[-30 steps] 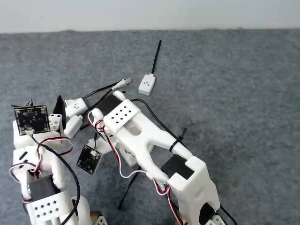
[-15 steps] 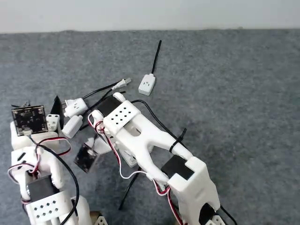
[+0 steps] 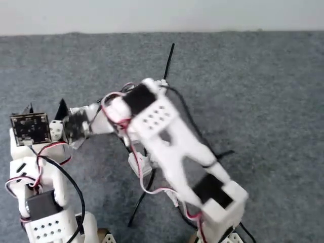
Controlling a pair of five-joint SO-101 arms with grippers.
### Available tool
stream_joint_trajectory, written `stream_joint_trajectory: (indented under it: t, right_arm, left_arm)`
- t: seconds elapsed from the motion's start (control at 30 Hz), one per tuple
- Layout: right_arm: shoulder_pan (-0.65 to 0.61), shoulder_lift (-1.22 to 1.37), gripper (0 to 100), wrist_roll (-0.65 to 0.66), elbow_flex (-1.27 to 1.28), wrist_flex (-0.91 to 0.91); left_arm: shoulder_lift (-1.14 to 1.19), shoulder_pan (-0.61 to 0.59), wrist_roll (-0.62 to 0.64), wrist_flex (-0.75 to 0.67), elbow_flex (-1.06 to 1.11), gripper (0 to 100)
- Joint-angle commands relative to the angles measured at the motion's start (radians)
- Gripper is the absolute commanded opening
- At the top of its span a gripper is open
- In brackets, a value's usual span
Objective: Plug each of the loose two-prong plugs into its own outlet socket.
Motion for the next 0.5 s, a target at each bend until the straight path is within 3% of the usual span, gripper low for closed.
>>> stream_joint_trajectory:
  t: [0.0, 0.23, 0.47]
  right_arm:
    - [0.070, -0.214, 28.1, -0.170, -0.055, 0.042]
    - [0.300, -0.545, 28.0, -0.491, 0.101, 0.042]
    - [0.346, -1.064, 28.0, -0.571, 0.592, 0.038]
  left_arm:
    - [-0.009, 0.083, -0.006, 0.183, -0.199, 26]
    - [-0.011, 0.100, -0.026, 0.442, -0.357, 26]
    - [-0.011, 0.100, -0.100, 0.614, -0.374, 26]
